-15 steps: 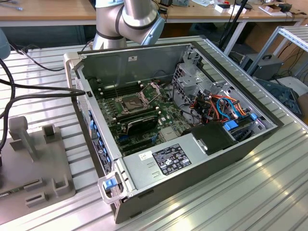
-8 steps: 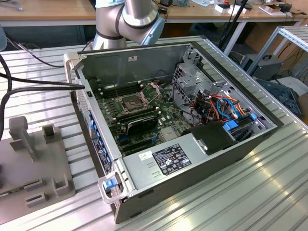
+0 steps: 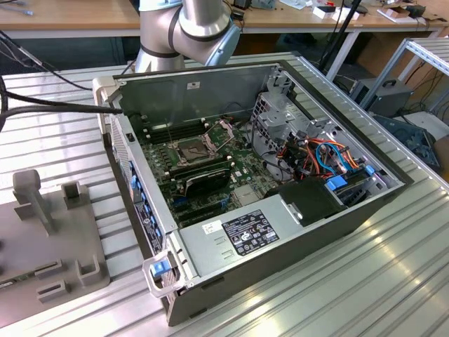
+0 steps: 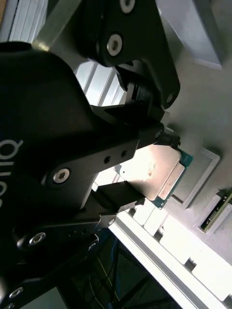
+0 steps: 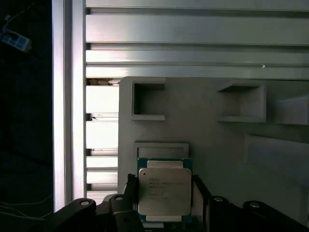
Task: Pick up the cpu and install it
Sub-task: 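Pick up the cpu and move it towards the insertion slot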
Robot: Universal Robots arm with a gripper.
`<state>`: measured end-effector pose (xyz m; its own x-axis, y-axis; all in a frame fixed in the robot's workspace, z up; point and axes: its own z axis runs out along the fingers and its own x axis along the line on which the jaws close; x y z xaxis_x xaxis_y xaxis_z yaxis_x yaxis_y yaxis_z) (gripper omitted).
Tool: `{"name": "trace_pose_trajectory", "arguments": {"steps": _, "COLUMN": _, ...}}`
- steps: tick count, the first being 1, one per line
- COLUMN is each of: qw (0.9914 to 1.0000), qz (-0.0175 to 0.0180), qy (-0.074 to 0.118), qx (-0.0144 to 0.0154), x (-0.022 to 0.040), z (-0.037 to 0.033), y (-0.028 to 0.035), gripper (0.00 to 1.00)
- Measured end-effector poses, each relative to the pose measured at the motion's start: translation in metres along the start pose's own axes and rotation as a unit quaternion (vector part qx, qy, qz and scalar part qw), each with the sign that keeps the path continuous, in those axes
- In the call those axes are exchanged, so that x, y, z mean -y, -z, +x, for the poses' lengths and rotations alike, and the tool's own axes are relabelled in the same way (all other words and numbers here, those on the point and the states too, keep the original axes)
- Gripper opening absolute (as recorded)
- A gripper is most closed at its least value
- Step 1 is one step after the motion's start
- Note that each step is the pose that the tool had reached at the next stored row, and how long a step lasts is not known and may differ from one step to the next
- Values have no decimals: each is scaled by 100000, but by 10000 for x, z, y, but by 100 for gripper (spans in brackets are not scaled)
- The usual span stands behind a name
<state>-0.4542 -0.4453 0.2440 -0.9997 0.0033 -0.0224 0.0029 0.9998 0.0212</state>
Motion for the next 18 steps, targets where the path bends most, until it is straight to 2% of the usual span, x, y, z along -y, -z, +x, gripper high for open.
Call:
{"name": "trace_pose_trajectory", "arguments": {"steps": 7, "qw": 100000, "qz": 1, "qy": 0, "qx": 0, "x": -7, "z": -8, "y": 337, "gripper": 55}}
{"name": "trace_pose_trajectory", "arguments": {"steps": 16, "qw": 100000, "qz": -3, "qy": 2, "qx": 3, "x": -15, "z": -16, "y": 726, "gripper": 55}}
{"name": "trace_pose_trajectory", "arguments": {"steps": 17, "qw": 100000, "qz": 2, "qy": 0, "qx": -3, "x": -17, "z": -18, "y": 810, "gripper": 55}}
{"name": "trace_pose_trajectory", "arguments": {"steps": 18, "qw": 100000, "qz": 1, "qy": -1, "qx": -1, "x": -18, "z": -19, "y": 860, "gripper": 55}}
